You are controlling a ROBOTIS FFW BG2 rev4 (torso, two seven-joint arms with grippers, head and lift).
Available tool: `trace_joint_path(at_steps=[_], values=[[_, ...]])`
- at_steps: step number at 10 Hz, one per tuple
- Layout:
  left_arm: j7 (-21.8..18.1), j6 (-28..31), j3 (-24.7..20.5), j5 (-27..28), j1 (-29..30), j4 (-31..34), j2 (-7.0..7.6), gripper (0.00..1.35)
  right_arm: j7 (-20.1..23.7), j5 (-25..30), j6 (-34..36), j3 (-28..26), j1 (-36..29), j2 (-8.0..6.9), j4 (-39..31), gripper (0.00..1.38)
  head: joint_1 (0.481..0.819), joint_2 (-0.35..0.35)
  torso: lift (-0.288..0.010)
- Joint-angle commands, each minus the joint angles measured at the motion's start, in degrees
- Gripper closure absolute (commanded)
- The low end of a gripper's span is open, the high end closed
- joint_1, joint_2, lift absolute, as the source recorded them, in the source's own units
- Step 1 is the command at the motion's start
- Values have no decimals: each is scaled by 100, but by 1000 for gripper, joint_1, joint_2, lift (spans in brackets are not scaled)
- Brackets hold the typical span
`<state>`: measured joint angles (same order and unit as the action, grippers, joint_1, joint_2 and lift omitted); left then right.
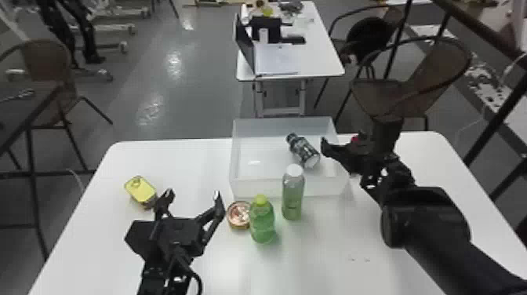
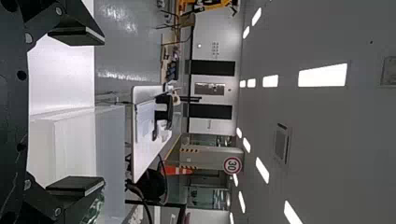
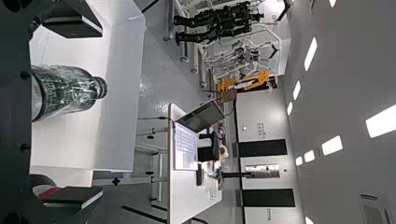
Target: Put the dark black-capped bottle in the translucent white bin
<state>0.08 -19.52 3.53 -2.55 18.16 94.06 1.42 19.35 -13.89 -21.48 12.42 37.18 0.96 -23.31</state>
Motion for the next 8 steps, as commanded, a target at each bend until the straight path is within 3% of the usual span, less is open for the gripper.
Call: trace_joint_path(at_steps=[1, 2, 3, 5, 8], values=[[1, -35, -28, -9, 38, -2, -10, 229, 95, -157, -14, 15, -114, -17, -217, 4, 695, 67, -14], [1, -88, -55, -26, 82, 7, -10, 229, 253, -289, 30, 15, -360, -17, -762, 67, 695, 73, -14], [1, -131, -63, -26, 126, 34, -1, 229, 280, -316, 584, 6, -993, 71, -2125, 127, 695, 85, -14], [10, -167, -55, -18, 135, 42, -19, 229, -151, -228, 1533, -108, -2575, 396, -4920, 142, 695, 105, -14], [27, -202, -63, -18, 196, 78, 8, 229, -283, 36, 2535, -424, -4254, 642, -7029, 142, 695, 102, -14]])
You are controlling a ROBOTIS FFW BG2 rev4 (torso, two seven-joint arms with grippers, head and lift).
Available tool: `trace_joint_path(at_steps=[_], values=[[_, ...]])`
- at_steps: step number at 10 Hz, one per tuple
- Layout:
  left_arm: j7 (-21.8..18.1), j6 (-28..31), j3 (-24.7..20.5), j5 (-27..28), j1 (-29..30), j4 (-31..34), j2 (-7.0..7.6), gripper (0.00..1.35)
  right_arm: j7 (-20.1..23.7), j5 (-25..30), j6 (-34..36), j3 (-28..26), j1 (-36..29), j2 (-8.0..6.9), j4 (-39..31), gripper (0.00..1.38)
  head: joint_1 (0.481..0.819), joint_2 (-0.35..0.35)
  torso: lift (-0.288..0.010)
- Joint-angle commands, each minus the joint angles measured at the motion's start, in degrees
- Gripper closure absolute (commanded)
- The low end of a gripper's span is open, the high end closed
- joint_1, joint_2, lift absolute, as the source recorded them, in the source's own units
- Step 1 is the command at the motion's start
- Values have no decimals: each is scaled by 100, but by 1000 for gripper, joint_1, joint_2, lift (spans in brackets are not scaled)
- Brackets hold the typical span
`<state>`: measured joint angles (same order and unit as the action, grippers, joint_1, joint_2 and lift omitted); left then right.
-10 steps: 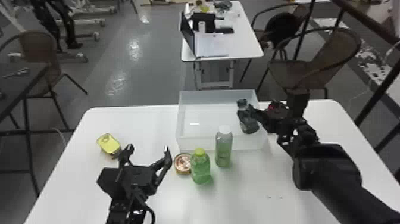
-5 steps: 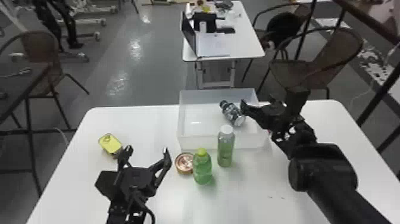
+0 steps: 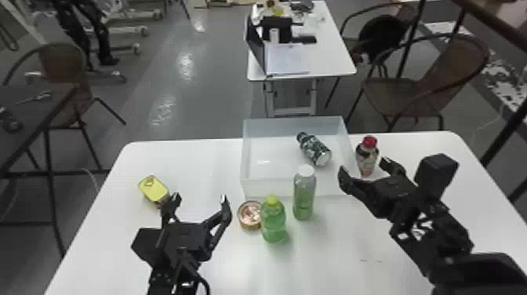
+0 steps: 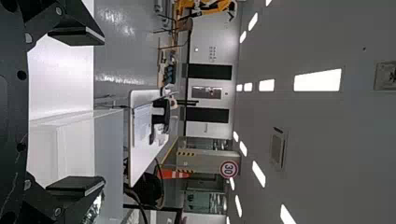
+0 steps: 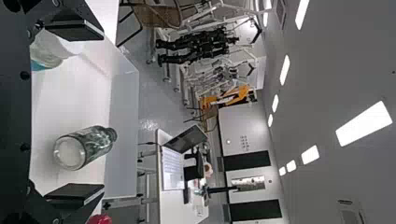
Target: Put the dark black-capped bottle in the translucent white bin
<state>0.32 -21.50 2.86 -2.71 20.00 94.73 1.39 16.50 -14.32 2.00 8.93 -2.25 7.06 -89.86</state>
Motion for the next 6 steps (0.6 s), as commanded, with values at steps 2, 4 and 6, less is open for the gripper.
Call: trace_joint_path(at_steps=[2, 4, 6], values=[[12, 120, -66, 157, 127, 177, 2, 229, 2, 553, 881, -401, -1260, 41, -1534, 142, 695, 95, -14], [30, 85, -137, 210, 206, 212, -86, 229, -6, 589, 881, -577, -1743, 41, -1859, 142, 695, 86, -14], [30, 94, -128, 227, 215, 239, -77, 229, -15, 843, 846, -577, -1708, -64, -1895, 142, 695, 76, -14]])
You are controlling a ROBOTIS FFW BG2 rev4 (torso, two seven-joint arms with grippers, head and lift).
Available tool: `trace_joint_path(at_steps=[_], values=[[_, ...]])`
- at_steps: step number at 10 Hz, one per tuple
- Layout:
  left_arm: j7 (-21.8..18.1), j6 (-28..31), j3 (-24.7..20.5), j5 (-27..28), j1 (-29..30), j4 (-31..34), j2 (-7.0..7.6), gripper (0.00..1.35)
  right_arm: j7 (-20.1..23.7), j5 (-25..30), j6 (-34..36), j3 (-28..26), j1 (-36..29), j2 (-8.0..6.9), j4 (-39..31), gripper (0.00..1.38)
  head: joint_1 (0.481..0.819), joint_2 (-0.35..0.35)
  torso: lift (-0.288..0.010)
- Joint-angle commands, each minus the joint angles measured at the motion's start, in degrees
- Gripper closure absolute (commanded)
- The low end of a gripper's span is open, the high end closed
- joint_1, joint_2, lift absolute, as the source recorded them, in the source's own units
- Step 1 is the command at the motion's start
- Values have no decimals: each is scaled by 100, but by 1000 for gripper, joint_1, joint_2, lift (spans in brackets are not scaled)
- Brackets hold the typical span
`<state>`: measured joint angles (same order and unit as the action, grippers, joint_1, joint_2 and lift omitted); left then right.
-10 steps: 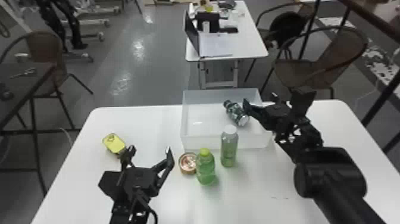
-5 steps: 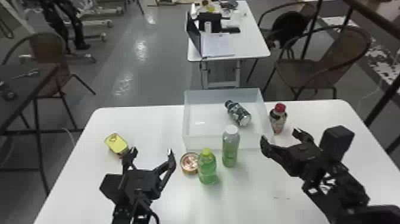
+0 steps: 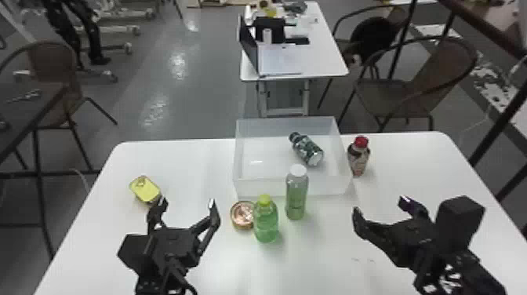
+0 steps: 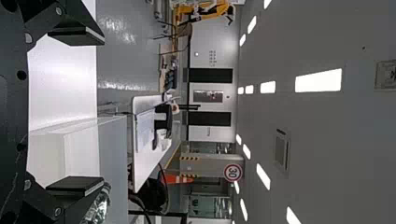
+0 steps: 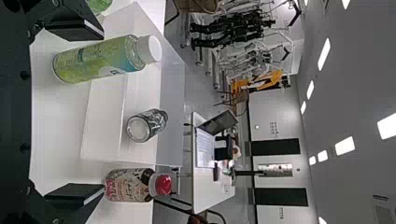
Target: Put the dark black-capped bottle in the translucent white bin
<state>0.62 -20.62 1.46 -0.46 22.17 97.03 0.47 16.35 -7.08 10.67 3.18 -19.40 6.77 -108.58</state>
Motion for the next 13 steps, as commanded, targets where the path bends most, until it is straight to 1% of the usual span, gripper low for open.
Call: trace_joint_path(at_steps=[1, 4, 8, 13], values=[[0, 40, 38, -16, -11, 9, 50, 229, 52, 207, -214, -2, 6, -62, 39, 142, 695, 76, -14], [9, 32, 21, -16, -11, 9, 15, 229, 70, 128, -399, -2, 15, -62, 162, 142, 695, 76, -14], [9, 32, 21, -24, -11, 9, 15, 229, 87, 4, -803, -2, 6, -62, 329, 142, 695, 77, -14], [9, 58, 21, -86, 7, 9, 15, 229, 87, -92, -900, -2, -12, -80, 391, 144, 695, 78, -14]])
